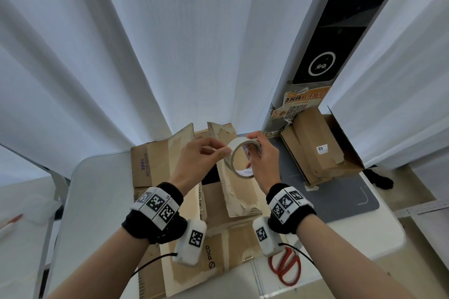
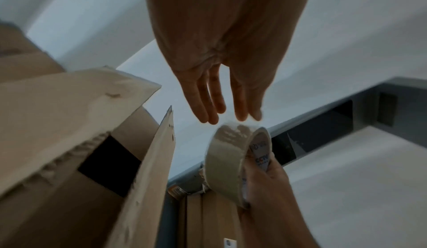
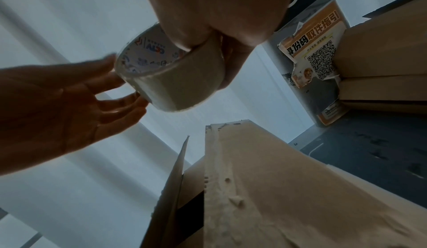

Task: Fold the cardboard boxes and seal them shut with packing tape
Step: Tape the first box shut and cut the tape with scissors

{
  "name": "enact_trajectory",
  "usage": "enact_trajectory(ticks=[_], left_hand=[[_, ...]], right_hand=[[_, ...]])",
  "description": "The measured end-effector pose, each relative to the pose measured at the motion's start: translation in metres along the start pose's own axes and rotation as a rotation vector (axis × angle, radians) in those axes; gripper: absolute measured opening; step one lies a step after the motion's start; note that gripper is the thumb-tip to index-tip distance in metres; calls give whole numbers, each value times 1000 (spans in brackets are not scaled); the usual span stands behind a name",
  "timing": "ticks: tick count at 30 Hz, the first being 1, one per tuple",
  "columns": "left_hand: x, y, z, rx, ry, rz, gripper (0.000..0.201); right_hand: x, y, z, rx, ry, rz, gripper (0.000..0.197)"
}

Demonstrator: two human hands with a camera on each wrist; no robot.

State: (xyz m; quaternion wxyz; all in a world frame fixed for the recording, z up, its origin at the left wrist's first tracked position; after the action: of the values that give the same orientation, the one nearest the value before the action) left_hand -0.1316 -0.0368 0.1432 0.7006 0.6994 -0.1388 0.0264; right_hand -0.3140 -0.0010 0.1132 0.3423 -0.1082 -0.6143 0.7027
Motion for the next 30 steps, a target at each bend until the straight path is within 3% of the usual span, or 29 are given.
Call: enact_trajectory(ticks=[4, 14, 30], left_hand=[[-1, 9, -3, -118, -13, 95, 25], [1, 14, -6, -107, -78, 101, 17], [2, 24, -4, -243, -142, 254, 4]], right_hand=[[2, 1, -3, -7, -21, -6, 8], [5, 8, -9, -1, -33, -39, 12], [8, 10, -10, 34, -38, -103, 7]])
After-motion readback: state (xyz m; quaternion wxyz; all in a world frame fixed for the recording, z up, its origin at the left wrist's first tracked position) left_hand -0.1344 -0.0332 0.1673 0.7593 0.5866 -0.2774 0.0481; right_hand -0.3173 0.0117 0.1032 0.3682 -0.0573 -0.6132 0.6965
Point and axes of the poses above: each hand's wrist, its own z-axis towards the middle knuckle, its own x-axis out of the back of the hand, y = z × x, the point moved 5 cm from there along z, towards the middle knuckle, and after that the axes turned 11 degrees about y, right-handed, at the moved point
